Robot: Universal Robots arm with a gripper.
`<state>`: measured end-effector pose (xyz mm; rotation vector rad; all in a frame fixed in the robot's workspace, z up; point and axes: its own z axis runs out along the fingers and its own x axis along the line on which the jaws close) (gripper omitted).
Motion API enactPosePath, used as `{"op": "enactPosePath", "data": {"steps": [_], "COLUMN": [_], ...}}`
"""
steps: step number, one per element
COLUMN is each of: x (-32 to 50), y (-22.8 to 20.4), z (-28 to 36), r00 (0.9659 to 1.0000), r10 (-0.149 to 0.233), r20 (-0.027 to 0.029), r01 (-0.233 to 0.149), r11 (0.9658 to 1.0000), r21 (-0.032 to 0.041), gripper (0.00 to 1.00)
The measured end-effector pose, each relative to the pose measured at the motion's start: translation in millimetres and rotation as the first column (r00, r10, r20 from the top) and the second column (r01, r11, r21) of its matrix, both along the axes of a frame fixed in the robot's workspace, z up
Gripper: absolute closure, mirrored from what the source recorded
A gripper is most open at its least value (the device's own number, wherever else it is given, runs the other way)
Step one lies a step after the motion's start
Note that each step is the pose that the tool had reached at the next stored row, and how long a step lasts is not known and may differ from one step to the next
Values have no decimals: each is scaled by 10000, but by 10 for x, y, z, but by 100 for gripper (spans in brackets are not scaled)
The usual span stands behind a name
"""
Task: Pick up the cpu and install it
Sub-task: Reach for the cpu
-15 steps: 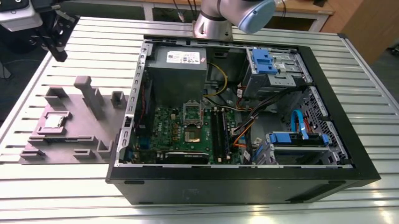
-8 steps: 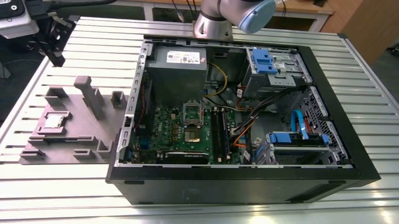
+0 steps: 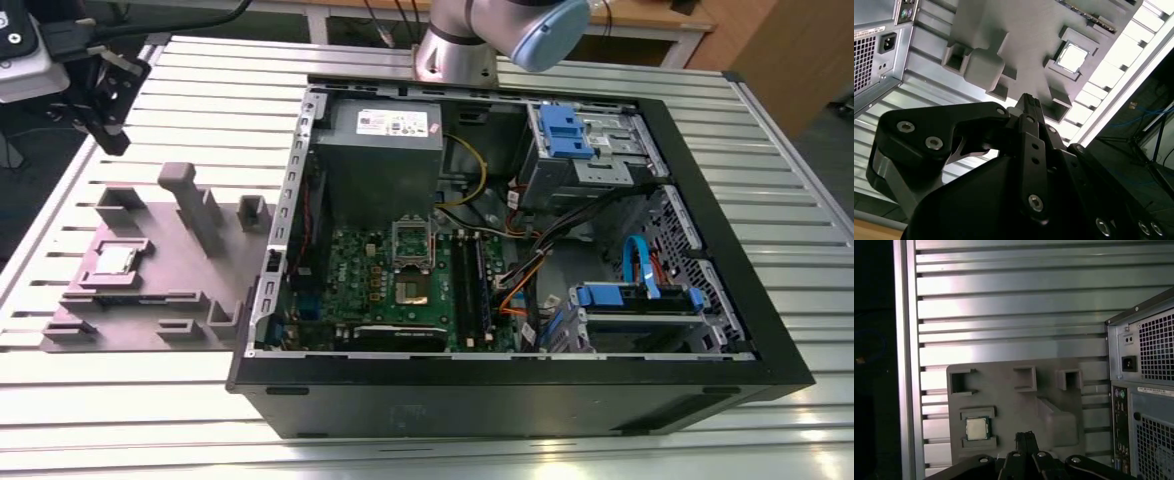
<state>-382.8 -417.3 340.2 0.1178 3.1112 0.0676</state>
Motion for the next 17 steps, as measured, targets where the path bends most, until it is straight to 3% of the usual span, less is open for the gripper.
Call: {"op": "enactPosePath", "data": {"steps": [8, 17], "x": [-91, -171], "y": [-23, -106], "z": [-91, -204], "r00": [10000, 10000], "r10": [1, -1], "r20": [0, -1], "r01": [-1, 1], "r11": [10000, 10000], "r21": [0, 0], "gripper": [90, 90]}}
